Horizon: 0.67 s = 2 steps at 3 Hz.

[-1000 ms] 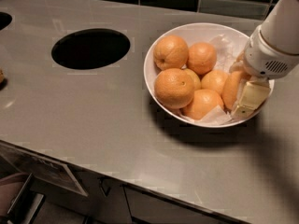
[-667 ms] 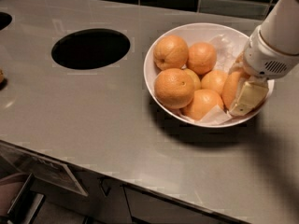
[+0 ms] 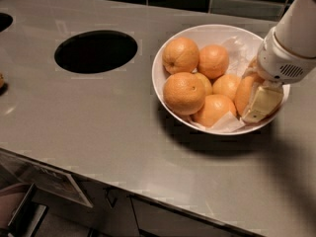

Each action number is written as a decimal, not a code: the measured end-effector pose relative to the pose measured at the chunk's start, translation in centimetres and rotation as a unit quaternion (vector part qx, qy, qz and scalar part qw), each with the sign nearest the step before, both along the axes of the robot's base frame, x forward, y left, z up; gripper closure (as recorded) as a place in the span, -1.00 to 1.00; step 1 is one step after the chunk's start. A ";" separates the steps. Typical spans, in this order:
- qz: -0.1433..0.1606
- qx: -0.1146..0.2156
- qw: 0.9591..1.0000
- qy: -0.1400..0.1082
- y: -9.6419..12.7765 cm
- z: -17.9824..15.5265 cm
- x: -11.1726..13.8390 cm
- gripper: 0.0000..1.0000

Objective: Pick orange from white bowl

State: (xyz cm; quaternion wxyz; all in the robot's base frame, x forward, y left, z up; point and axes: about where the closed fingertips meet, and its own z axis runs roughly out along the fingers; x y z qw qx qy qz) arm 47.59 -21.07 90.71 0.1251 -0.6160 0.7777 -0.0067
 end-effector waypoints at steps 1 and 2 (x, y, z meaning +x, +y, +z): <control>0.000 0.000 1.000 0.000 0.0 0.1 0.0 1.00; 0.006 0.014 1.000 -0.018 0.4 1.8 -0.3 1.00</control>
Offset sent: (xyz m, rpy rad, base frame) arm -0.0080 0.0065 0.0411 0.0618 -0.0761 0.0230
